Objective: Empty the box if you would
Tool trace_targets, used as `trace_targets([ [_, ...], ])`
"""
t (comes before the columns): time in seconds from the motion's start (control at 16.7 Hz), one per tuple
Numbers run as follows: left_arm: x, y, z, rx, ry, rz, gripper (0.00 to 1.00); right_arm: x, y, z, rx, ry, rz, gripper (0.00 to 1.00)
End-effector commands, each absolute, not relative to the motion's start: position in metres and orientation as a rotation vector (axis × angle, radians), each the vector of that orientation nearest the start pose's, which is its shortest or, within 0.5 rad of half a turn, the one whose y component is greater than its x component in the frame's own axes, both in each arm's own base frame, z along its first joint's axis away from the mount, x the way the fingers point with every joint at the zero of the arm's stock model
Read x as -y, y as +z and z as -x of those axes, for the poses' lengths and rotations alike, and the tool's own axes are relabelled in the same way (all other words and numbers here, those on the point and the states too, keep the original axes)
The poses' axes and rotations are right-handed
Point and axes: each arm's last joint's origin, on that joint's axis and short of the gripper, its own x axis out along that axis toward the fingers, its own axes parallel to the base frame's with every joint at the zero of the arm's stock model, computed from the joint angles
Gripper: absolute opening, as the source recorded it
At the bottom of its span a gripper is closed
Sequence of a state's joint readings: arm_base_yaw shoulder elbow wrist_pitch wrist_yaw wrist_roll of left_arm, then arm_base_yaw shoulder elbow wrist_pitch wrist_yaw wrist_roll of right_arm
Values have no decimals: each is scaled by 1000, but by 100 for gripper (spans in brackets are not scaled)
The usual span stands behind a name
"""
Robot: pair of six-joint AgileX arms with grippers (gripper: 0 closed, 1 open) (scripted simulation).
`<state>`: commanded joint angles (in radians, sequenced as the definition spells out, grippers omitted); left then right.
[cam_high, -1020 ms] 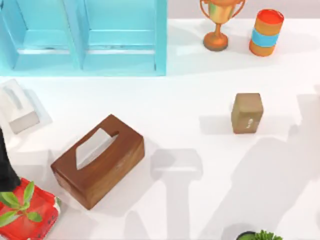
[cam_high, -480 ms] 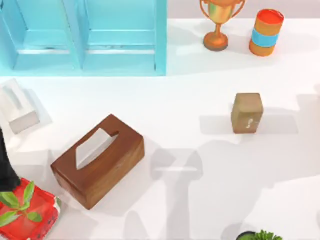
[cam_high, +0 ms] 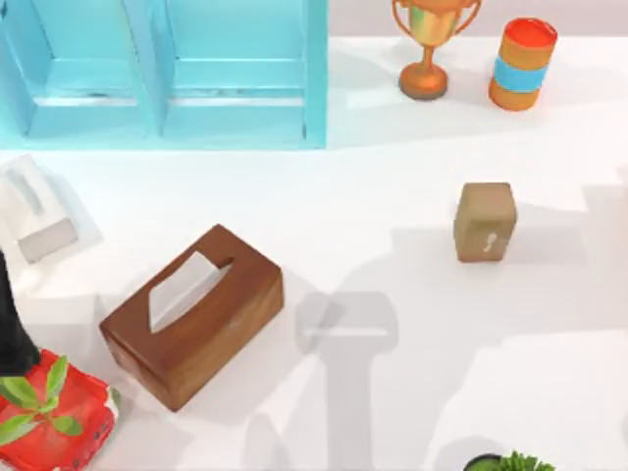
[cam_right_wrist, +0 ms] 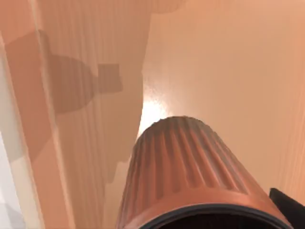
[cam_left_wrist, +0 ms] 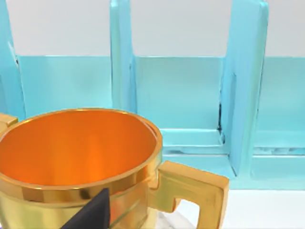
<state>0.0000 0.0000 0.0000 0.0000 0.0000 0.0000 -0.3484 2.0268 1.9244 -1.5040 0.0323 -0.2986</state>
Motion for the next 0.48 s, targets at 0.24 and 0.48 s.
trace_targets([
  [0.24, 1, 160, -106, 0, 0, 0, 100, 43, 263, -375, -1579, -78, 30, 0],
  [0.48, 1, 160, -106, 0, 0, 0, 100, -50, 229, -360, -1574, -99, 36, 0],
])
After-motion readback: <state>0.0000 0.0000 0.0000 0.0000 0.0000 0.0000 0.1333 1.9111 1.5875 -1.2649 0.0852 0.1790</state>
